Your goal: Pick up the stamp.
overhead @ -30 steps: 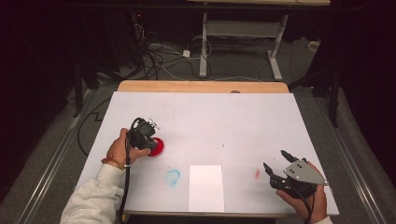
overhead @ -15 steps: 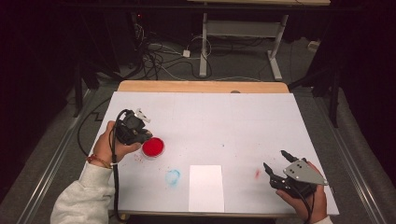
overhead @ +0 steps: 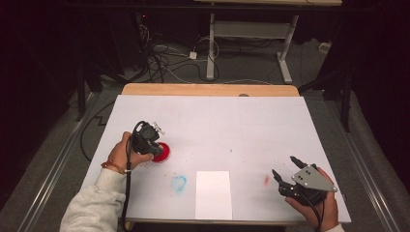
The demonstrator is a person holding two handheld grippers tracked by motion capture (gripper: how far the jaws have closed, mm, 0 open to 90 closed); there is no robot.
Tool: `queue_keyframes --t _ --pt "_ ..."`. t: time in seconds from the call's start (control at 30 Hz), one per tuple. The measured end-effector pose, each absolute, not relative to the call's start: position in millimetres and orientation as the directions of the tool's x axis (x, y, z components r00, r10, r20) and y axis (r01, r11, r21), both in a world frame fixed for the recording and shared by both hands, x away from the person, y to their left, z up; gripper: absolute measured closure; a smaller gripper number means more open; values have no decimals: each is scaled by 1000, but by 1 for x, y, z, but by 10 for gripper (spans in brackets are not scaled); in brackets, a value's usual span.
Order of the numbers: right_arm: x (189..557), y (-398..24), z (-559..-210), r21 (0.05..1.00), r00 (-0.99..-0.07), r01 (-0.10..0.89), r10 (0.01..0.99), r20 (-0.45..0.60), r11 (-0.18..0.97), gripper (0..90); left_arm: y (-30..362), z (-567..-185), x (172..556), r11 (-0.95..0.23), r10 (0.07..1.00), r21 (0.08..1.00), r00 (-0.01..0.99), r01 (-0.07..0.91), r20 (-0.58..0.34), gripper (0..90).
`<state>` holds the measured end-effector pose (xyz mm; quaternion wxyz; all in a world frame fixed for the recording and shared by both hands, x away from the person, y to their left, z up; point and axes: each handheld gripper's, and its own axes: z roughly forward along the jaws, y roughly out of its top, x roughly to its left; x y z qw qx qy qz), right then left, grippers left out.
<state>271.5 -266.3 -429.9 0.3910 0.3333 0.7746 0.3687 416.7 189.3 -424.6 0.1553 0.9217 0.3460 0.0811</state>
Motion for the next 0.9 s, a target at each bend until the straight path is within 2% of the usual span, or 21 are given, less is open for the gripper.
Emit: queue_keyframes --t 0.7,0.9 --pt "273 -262 -430 822 -471 216 794 -386 527 309 183 -434 413 -719 668 330 740 612 83 740" --pt "276 -261 -430 822 -475 216 792 -382 526 308 185 -434 414 -711 671 342 739 615 68 740"
